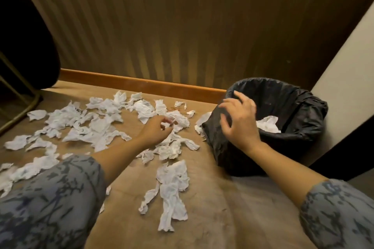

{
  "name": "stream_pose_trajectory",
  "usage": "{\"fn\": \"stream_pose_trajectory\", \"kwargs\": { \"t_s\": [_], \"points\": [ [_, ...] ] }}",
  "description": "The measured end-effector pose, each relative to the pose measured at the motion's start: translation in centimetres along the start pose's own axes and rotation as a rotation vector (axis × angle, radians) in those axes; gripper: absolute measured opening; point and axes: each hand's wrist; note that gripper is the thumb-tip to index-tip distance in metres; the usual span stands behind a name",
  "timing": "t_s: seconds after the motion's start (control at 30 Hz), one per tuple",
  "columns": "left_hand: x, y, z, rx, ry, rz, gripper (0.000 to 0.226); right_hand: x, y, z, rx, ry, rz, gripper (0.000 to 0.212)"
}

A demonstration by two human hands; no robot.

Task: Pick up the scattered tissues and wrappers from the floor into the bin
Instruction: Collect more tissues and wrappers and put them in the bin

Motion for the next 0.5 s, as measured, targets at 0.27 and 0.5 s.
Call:
{"fn": "stream_pose_trajectory", "kwargs": {
  "t_s": [0.27, 0.5],
  "points": [
    [4.6, 3.9, -14.7, -0.139, 0.214, -0.214, 0.033, 6.8, 12.3, -7.7, -0.022, -0.017, -0.706, 0.043],
    [11.7, 7.9, -21.1, -0.246, 0.635, -0.400, 0.057, 15.2, 15.8, -10.4, -0.009, 0.055, -1.153, 0.118]
  ]
}}
Point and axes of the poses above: each hand's wrist, its own x-axis away from the middle knuckle, its own y-axis out of the palm, z = x × y, and after that the axes turned 3 degrees about z, right-handed
